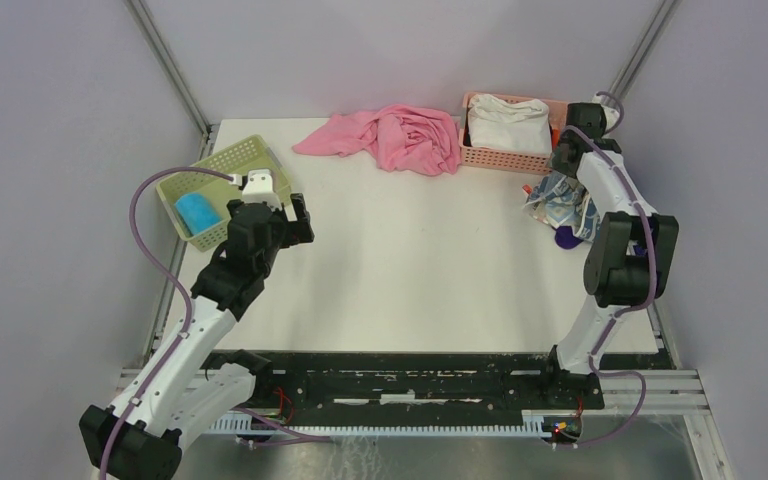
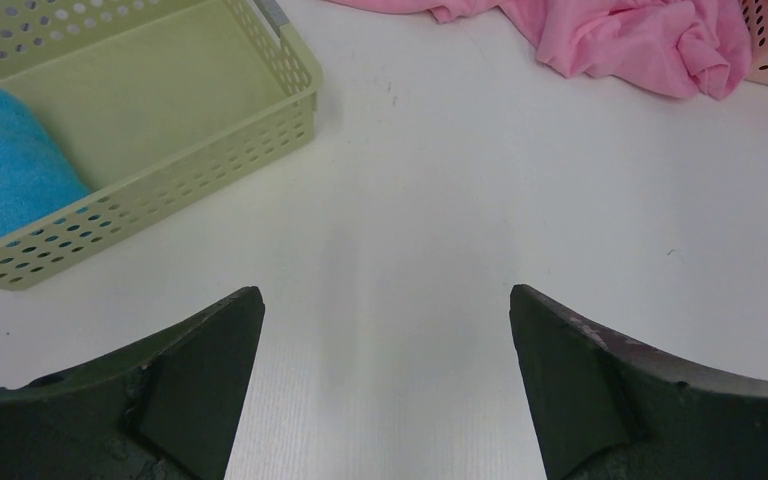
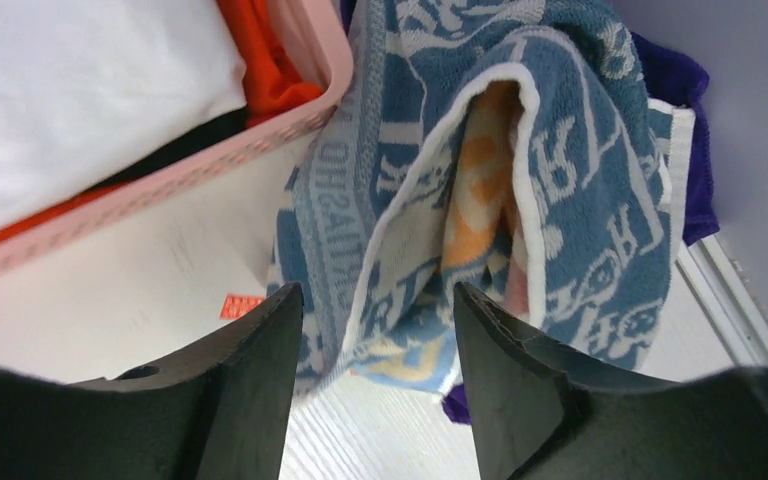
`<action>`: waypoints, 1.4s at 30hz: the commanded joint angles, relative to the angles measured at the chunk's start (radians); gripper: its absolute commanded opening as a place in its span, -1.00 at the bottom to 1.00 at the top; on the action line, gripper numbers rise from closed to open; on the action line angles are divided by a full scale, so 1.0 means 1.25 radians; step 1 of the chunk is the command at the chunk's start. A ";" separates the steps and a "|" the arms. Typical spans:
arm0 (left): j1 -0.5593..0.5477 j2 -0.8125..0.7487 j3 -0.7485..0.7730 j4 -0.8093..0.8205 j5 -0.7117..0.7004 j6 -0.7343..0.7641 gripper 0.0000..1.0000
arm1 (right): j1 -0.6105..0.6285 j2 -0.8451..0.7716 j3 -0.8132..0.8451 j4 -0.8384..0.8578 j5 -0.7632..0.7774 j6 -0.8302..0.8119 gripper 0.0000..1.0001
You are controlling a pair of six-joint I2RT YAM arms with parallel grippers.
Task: Roll the towels
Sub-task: Pick up the towel at the corner of the board.
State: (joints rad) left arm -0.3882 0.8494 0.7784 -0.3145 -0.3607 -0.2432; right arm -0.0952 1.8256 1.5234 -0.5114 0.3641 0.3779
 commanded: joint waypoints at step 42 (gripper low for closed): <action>0.009 -0.002 -0.001 0.043 0.008 0.021 0.99 | 0.173 -0.188 0.353 0.167 -0.055 -0.290 -0.99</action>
State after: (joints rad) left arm -0.3817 0.8520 0.7784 -0.3111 -0.3565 -0.2436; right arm 0.0200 1.6024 1.9583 -0.2802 0.4137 0.0319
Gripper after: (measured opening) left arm 0.991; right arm 0.012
